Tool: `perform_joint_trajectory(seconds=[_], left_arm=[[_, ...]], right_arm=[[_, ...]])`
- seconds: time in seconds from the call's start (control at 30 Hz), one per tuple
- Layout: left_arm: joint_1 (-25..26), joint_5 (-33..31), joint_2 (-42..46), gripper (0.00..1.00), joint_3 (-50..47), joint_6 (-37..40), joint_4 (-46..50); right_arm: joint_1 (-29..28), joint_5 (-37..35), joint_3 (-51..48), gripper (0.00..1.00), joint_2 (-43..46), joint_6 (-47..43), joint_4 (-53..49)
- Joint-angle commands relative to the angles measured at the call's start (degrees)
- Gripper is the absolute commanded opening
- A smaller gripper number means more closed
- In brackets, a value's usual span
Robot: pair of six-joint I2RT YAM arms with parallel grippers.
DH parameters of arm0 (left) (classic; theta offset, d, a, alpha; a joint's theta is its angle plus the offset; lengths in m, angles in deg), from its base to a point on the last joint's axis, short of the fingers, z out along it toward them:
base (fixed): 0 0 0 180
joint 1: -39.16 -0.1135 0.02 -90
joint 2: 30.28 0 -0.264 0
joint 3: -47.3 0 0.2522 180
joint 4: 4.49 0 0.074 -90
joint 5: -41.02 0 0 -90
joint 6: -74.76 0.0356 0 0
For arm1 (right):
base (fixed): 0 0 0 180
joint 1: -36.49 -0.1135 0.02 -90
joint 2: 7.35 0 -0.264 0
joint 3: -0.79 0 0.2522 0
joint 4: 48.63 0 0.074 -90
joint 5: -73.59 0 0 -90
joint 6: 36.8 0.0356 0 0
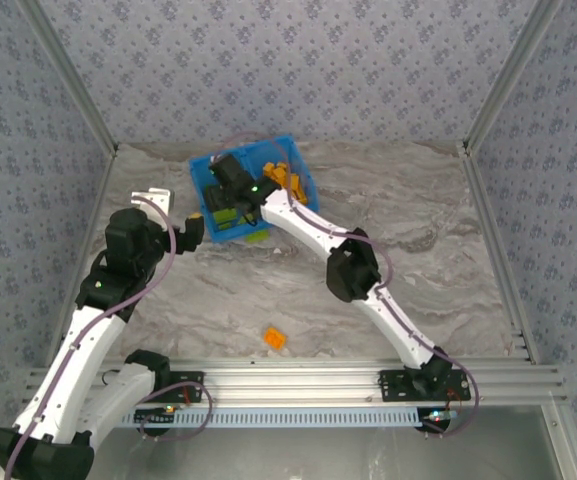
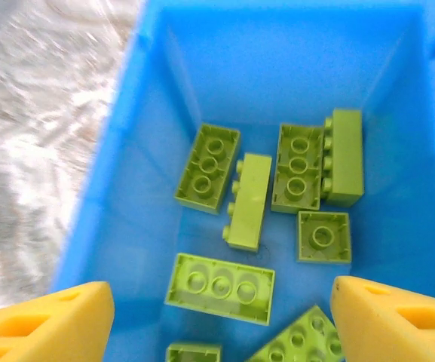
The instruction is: Sort the legos into containers by color
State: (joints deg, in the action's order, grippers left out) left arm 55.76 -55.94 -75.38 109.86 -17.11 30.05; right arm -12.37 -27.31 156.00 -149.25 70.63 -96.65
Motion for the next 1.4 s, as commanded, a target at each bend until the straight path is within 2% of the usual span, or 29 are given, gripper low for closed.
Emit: perform_joint_trajectory(seconds=[0.0, 0.07, 0.27, 0.47, 0.73, 0.87, 1.13, 1.37], left_arm=[[-0.33, -0.34, 0.69, 0.99, -0.4, 1.01, -1.57], [-0.32, -0.13, 0.83, 0.99, -0.37, 0.92, -1.55], [-0.33, -0.25, 1.29, 0.99, -0.59, 0.99, -1.7], [-0.34, 0.53, 0.8, 0.99, -0.5, 0.9, -1.62], [-0.34, -0.07, 0.76, 0.99, -0.59, 1.17, -1.44], [-0.34, -0.11, 0.77, 0.99, -0.57, 1.28, -1.41], [-0.34, -0.15, 0.67, 0.99, -0.68, 1.3, -1.44], [-0.31, -0.18, 0.67, 0.99, -0.72, 1.39, -1.45]], right_arm=[[-1.52, -0.94, -8.97, 0.79, 13.71, -0.55, 4.74], [-1.94, -0.98, -18.0, 0.79, 19.74, 0.23, 7.36], [-3.56, -7.8, -45.77, 0.79, 34.28, 5.41, 16.32], [-5.14, -9.43, -56.36, 0.83, 33.43, 11.45, 16.97], [-4.48, -7.2, -50.29, 1.0, 22.49, 14.56, 11.16], [-3.53, -6.78, -47.54, 1.0, 18.46, 16.35, 10.72], [-2.57, -7.4, -45.43, 0.99, 13.0, 14.17, 15.02], [-2.88, -7.29, -44.71, 0.92, 9.98, 13.06, 17.7]])
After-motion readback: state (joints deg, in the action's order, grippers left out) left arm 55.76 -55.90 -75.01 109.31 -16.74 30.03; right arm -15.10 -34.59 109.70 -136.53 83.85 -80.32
